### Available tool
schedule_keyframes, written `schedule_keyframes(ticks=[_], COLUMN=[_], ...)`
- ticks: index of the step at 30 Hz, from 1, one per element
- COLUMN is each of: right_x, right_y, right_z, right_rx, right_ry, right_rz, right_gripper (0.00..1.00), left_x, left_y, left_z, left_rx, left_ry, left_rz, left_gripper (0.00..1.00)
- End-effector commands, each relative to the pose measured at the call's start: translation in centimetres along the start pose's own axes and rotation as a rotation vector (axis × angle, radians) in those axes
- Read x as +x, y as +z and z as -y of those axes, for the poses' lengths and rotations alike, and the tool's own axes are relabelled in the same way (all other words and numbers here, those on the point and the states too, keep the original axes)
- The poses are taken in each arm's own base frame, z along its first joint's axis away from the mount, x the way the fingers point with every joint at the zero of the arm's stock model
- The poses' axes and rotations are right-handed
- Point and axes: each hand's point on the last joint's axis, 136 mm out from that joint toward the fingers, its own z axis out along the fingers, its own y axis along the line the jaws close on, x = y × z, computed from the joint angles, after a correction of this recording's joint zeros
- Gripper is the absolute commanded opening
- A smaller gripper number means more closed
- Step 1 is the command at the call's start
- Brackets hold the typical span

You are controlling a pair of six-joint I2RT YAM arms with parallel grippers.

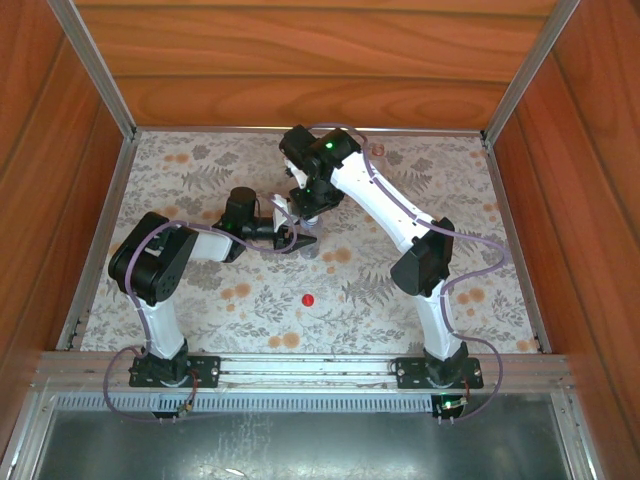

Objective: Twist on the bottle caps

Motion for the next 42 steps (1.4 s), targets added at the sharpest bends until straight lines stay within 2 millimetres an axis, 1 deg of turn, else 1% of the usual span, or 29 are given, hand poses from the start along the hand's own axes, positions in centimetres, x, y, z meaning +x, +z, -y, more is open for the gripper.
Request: schedule_keyframes(ticks=[1,4,7,13,15,17,19,25,29,37,42], right_x=[0.2,0.3,0.3,0.3,0.3,0.2,0.0,-0.6,-0.4,0.8,1.4], right_y=[-0.5,-1.3,-2.2,-3.3,-3.5,-3.4,-3.1,-1.7,-1.1,-0.2,0.1], right_z=[-0.8,-1.2,-1.6,-2.0,-1.7,-1.1,-0.7,-0.4,-0.1,0.4,0.5], right_rx=[-0.033,-0.065,-0.097,-0.159,-0.162,-0.164,-0.191,-0.252,-0.249,-0.241,-0.239], right_ry=[-0.001,0.005,0.009,0.026,0.044,0.081,0.128,0.181,0.192,0.205,0.207], right_rz=[0.005,0.036,0.079,0.152,0.172,0.18,0.181,0.17,0.159,0.127,0.11], right_gripper=[0.47,0.53,0.56,0.57,0.58,0.55,0.48,0.35,0.34,0.33,0.3], left_x=[1.7,1.7,1.8,1.7,1.8,1.7,1.7,1.7,1.7,1.7,1.7], left_y=[0.5,0.5,0.5,0.5,0.5,0.5,0.5,0.4,0.4,0.5,0.5], left_z=[0.9,0.9,0.9,1.0,1.0,1.0,1.0,1.1,1.1,1.0,1.1], left_rx=[0.043,0.043,0.044,0.048,0.049,0.048,0.049,0.047,0.046,0.047,0.049], left_ry=[-0.059,-0.06,-0.06,-0.057,-0.059,-0.056,-0.057,-0.054,-0.054,-0.054,-0.059], left_rz=[-0.04,-0.04,-0.041,-0.041,-0.042,-0.04,-0.041,-0.042,-0.043,-0.043,-0.044], left_gripper=[0.6,0.6,0.6,0.6,0.6,0.6,0.6,0.6,0.6,0.6,0.6])
